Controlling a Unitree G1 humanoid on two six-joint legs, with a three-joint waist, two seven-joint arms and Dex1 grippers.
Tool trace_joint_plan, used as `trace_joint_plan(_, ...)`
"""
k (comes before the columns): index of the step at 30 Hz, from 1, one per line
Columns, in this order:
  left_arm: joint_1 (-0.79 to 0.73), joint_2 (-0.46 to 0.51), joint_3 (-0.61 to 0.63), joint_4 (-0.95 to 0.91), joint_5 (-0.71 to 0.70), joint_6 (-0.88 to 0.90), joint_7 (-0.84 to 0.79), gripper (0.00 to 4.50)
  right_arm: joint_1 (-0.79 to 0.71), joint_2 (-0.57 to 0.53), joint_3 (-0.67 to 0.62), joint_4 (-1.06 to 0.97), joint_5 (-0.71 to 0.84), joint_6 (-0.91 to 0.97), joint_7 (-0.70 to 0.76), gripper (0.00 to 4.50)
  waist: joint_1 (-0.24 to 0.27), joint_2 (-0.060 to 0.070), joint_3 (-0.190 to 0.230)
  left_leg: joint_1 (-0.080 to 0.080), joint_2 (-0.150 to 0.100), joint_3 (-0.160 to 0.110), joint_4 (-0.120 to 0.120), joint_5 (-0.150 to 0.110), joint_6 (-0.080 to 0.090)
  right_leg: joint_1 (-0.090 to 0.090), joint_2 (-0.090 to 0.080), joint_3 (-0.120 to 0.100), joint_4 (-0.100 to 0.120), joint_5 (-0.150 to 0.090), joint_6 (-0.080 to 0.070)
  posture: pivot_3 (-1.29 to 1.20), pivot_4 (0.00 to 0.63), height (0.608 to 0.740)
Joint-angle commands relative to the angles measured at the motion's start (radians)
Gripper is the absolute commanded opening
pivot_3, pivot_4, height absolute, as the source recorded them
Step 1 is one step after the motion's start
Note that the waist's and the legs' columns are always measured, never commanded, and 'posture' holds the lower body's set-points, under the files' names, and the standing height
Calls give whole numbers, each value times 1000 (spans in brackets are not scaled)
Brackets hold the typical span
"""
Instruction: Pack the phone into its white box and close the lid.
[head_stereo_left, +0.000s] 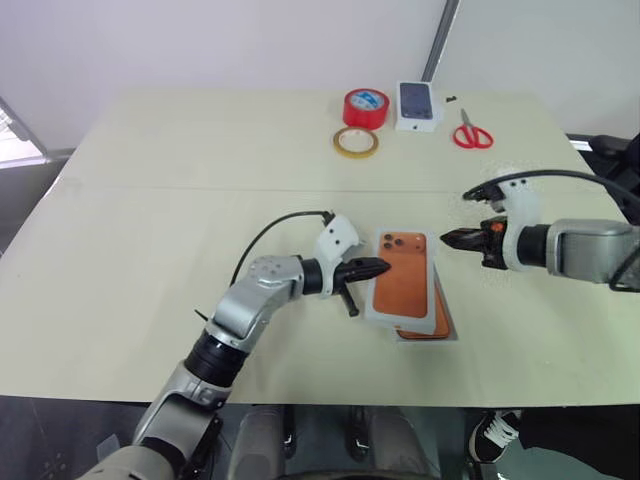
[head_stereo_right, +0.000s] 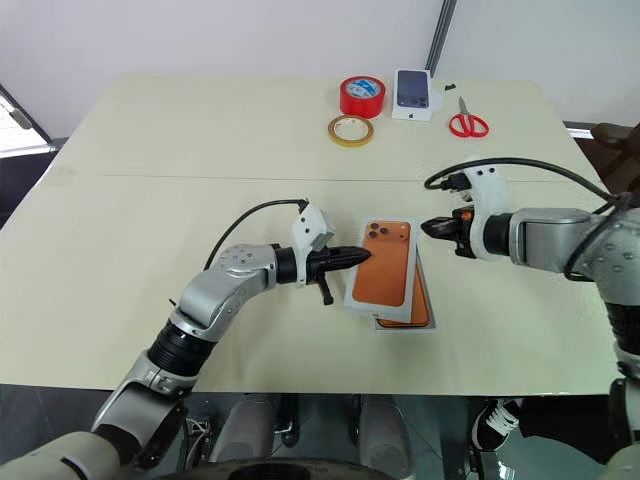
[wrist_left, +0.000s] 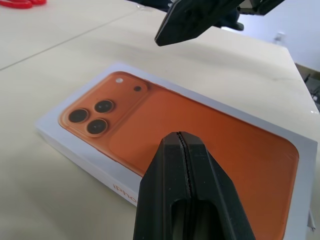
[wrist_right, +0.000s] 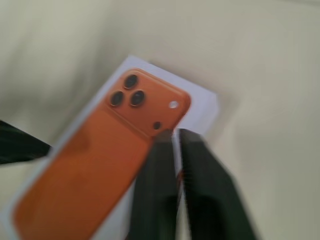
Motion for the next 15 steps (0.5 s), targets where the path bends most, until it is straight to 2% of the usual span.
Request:
trace_joint_plan(1, -31, 19, 65, -51, -23, 36, 21, 0, -9, -67, 71, -77, -232, -114, 169, 50, -1, 0, 0, -1, 0, 0, 0, 0, 0, -1, 0, 0, 0, 0, 0, 0, 150, 740)
trace_joint_plan(4, -31, 87, 92, -77, -13, 111, 31, 0, 18, -125, 151, -116, -403, -193, 290, 50, -1, 0, 0, -1, 0, 0, 0, 0, 0, -2, 0, 0, 0, 0, 0, 0, 150, 740)
trace_joint_plan(9, -19, 176, 20, -88, 24, 169, -2, 0, 62, -125, 168, -169, -518, -235, 418, 50, -1, 0, 0, -1, 0, 1, 0, 0, 0, -3, 0, 0, 1, 0, 0, 0, 150, 740)
trace_joint_plan(15, -53, 153, -62, -55, 35, 195, -36, 0, 87, -91, 167, -215, -595, -224, 488, 50, 2, 0, 0, -2, -1, 1, 1, 0, 0, -2, -3, 0, 1, 0, 0, 0, 150, 740)
